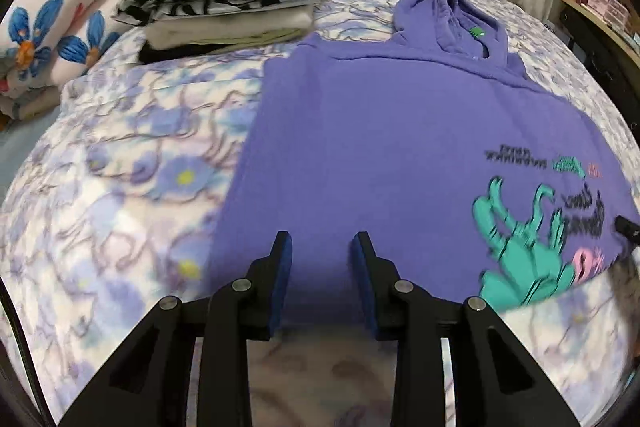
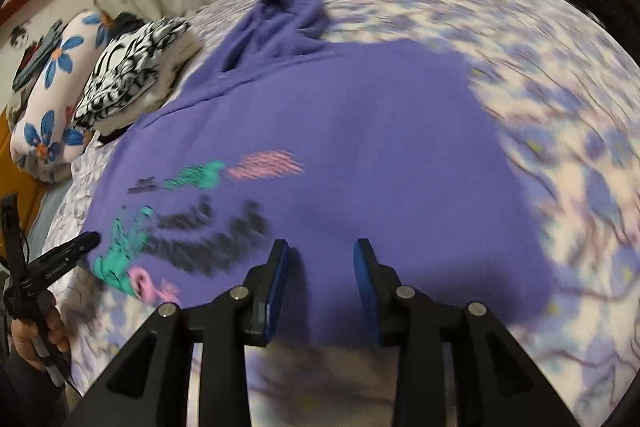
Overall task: Fold large clothes
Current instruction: 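Lay the hem down near the hood and open both tools, then grasp the purple hood with both tools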
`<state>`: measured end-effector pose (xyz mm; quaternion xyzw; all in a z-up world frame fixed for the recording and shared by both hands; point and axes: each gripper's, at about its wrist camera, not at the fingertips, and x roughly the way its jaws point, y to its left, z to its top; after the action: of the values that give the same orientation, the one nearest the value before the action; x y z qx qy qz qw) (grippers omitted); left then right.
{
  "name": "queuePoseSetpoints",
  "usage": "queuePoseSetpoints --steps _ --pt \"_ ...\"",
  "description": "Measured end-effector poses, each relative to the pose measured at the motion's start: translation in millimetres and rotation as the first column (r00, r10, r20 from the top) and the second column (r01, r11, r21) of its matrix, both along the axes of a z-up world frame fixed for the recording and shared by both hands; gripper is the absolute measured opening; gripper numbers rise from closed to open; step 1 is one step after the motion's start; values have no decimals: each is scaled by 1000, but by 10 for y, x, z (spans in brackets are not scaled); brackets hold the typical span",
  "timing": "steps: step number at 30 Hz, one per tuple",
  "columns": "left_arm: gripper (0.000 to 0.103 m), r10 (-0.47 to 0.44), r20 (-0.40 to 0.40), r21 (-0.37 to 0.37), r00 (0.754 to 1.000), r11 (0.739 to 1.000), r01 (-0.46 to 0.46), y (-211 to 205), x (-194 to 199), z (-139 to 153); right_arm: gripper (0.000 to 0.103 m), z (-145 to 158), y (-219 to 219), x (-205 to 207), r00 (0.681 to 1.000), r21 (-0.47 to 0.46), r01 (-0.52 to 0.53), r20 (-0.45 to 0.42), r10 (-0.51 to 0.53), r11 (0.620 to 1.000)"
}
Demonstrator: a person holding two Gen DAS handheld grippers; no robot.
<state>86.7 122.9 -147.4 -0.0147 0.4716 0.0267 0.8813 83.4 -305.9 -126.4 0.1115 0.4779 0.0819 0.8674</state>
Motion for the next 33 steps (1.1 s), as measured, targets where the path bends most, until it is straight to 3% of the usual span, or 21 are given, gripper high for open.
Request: queuePoseSetpoints --steps 4,7,9,11,13,18,23,29,33 --pt "30 17 8 -6 1000 1000 -17 79 -105 -18 34 -11 -250 -176 1000 74 29 -11 -28 997" --pt "32 31 -2 17 1000 999 -31 43 -144 15 34 39 -223 -218 999 59 33 -30 -31 998" --pt "40 45 -14 38 999 998 -44 18 -164 58 34 94 -173 -245 999 25 27 -33 -27 999" --pt "64 64 -22 50 998 997 -63 13 -190 112 36 154 -110 -258 999 -9 20 -36 -20 1000" --pt "68 59 -32 44 998 997 -58 12 -215 170 41 179 -93 -263 998 -13 13 -57 -14 1000" --pt "68 -20 -32 43 999 999 21 -50 -187 405 41 297 -77 -163 998 7 -5 -68 6 1000" --pt "74 -53 -11 30 999 998 54 -102 158 656 42 417 -78 70 998 12 -16 -57 17 1000" --pt "74 -121 -10 38 993 992 121 -291 931 834 42 684 -12 847 999 -20 -43 -13 43 999" --pt "74 -167 -15 56 986 984 167 -519 1564 801 42 703 56 1386 998 -30 -61 -4 61 998"
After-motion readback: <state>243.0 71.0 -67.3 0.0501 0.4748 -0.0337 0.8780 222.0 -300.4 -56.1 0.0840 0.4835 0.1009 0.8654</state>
